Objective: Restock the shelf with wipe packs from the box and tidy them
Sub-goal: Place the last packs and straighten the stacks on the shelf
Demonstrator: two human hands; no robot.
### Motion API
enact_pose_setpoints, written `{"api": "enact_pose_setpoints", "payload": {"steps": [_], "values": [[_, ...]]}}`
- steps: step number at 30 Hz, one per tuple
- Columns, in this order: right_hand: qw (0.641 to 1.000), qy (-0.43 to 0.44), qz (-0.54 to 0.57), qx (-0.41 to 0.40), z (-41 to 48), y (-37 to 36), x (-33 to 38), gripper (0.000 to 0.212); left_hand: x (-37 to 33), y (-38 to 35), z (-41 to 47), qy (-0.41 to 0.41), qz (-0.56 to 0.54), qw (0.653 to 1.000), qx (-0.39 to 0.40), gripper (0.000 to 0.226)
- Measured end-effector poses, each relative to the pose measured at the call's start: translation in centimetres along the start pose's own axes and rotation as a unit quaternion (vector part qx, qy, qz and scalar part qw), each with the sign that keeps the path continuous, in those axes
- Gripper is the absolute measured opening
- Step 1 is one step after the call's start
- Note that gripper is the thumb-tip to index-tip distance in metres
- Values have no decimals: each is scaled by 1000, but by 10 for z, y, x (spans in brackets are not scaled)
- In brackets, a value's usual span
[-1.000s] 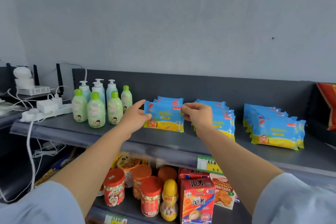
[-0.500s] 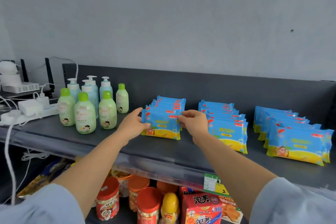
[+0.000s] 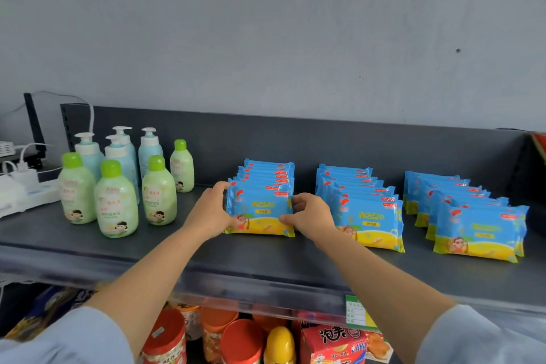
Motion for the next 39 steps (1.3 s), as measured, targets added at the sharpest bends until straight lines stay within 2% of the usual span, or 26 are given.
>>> {"api": "enact_pose_setpoints", "payload": {"steps": [6,10,11,15,17,19,22,24,27,30,33,36,39], "values": [[1000,4,-21,-18,2,1,4,47,1,2,13,-23,2,1000,-6,69],[1000,-10,-29,-2,3,-1,4,50,7,2,16,3,-15,1000,28,96],[999,-12,-31,1,3,-2,4,50,8,2,18,3,-17,999,31,96],[997,12,-66,-22,1,2,10,45,0,0,18,-39,-20,999,9,75],[997,12,-77,-25,1,4,10,44,-1,-2,19,-47,-12,999,7,72],[997,5,-77,-19,2,5,11,50,0,-1,19,-37,-14,999,19,79],[998,-7,-56,3,4,5,11,73,3,1,21,-14,-17,999,45,98],[998,-3,-55,17,4,3,13,75,-1,-3,20,-23,-13,997,70,85],[996,27,-86,-6,5,4,17,56,-5,-6,20,-48,-12,998,48,70],[997,23,-72,-17,5,3,13,65,-3,-7,19,-52,-29,997,41,72],[998,10,-62,13,5,0,10,83,1,-8,21,-36,-46,996,65,78],[995,14,-94,32,6,-3,11,77,-3,-11,20,-35,-31,994,94,77],[994,11,-103,17,8,-3,12,74,-3,-12,21,-44,-34,995,80,72]]}}
Point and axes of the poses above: each hand's wrist, its own z-axis towards the middle knuckle, its own y-axis out of the back of the hand, x = y × z, the point moved 7 cm from there along z, towards the middle knuckle, and after that the axes turned 12 degrees about -z, right-handed, at the moved point
